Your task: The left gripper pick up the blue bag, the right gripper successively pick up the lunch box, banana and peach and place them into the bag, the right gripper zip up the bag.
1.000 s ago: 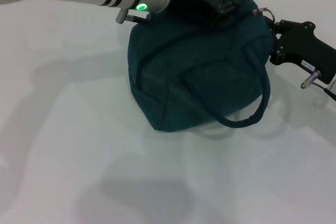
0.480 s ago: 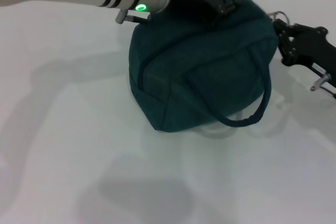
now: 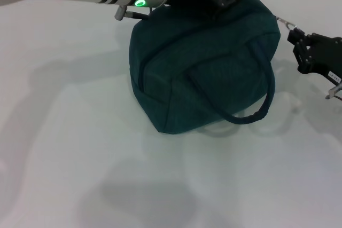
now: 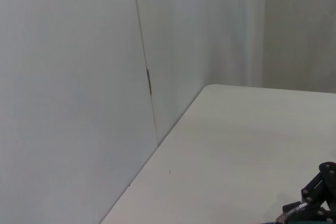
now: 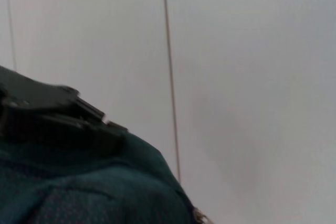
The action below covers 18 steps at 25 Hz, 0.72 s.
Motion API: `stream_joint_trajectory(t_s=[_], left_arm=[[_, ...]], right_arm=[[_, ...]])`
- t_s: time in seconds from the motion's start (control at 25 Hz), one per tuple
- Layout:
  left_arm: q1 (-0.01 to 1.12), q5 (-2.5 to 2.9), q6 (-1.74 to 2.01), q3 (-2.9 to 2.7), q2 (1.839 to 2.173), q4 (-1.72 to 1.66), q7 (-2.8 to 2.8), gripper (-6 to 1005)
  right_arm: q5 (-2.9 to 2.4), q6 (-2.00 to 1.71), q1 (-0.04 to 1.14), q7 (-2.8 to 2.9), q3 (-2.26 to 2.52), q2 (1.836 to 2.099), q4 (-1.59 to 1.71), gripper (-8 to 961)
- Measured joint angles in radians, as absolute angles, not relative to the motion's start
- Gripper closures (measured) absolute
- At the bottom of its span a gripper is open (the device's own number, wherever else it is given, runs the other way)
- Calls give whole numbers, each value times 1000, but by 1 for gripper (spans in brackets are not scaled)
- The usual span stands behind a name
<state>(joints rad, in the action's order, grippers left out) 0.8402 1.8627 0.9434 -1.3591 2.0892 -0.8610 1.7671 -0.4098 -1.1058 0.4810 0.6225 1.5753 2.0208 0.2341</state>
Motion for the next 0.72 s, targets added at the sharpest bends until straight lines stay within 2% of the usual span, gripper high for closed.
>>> stream_joint_trajectory(t_s=[0.32,0.68,0.72], left_arm=[[812,1786,933,-1359,2089,-861,1731,836],[697,1587,932,-1383,2094,-860,1595,781],[683,1545,938,-1384,2094,-861,1565,775]], right_arm=[[-409,-1071,482,651,1575,2018,237,920],[-403,-1102,470,710,1545,2009,247,867],[-402,-1124,461,718,1528,2008,251,783]])
